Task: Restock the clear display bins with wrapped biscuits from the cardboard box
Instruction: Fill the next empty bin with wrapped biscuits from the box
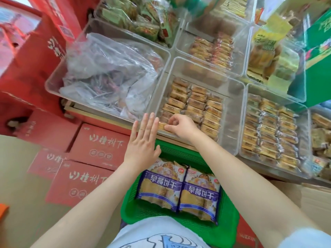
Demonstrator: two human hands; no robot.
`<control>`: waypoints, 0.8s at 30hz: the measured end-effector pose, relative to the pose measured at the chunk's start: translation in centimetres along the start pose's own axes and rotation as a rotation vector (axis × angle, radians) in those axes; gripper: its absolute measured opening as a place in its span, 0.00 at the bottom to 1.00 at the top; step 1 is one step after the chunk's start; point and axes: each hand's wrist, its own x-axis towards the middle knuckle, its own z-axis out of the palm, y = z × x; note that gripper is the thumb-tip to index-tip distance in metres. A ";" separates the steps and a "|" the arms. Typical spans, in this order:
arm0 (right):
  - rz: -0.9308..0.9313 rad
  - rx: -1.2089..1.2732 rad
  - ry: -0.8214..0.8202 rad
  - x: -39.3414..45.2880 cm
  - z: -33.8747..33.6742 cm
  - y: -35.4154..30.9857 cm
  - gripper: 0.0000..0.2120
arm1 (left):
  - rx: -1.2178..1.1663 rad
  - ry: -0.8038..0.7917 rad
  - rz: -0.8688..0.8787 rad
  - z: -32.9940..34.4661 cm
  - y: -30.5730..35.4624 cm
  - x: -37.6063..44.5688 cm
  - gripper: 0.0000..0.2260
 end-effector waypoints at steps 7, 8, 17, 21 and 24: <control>-0.023 0.087 0.179 -5.9 -3.2 1.9 0.09 | -0.066 -0.221 -0.097 -4.8 1.6 0.4 0.38; -0.038 0.092 0.186 -8.0 -4.2 2.8 0.09 | -0.148 -0.201 -0.101 -6.5 2.7 0.5 0.35; -0.096 0.123 0.319 -25.4 -10.8 13.3 0.09 | -0.533 -0.315 0.153 -12.5 21.6 -2.7 0.15; -0.107 0.132 0.482 -33.8 -14.1 22.0 0.08 | -0.634 -0.310 0.299 -11.1 33.1 -6.0 0.13; -0.100 0.168 0.672 -39.8 -17.2 31.3 0.07 | -0.689 -0.198 0.424 -9.5 42.6 -9.4 0.12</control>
